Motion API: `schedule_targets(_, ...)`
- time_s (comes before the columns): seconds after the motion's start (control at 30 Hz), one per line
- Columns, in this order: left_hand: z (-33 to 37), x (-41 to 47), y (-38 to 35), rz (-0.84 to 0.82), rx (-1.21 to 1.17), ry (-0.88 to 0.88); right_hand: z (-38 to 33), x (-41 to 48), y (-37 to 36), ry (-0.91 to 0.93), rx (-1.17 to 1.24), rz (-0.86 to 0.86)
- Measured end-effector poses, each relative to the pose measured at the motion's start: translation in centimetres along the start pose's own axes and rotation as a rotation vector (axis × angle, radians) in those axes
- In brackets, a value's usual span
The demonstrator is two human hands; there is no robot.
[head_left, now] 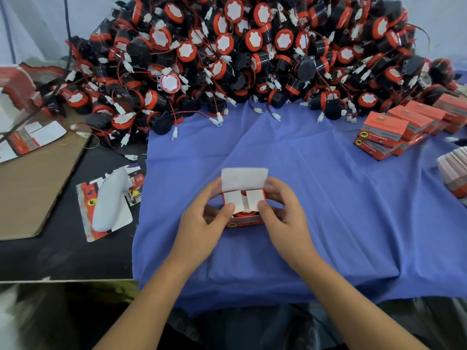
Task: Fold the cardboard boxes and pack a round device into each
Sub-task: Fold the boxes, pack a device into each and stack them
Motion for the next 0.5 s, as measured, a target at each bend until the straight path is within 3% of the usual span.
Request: schedule_targets(0.5, -0.73, -0.42, -0.25, -0.022, -0.062, 0.061, -0.16, -0.22, -0.03, -0.008, -0.040, 0.012)
Point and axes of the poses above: each hand's wrist, its own x-axis towards the middle knuckle, its own y-axis out of the back of the hand, z = x × y, the point moved 8 cm from there along x, towards the middle knuckle, and after that the axes turned 1 degree about -z, right-handed, at the moved point
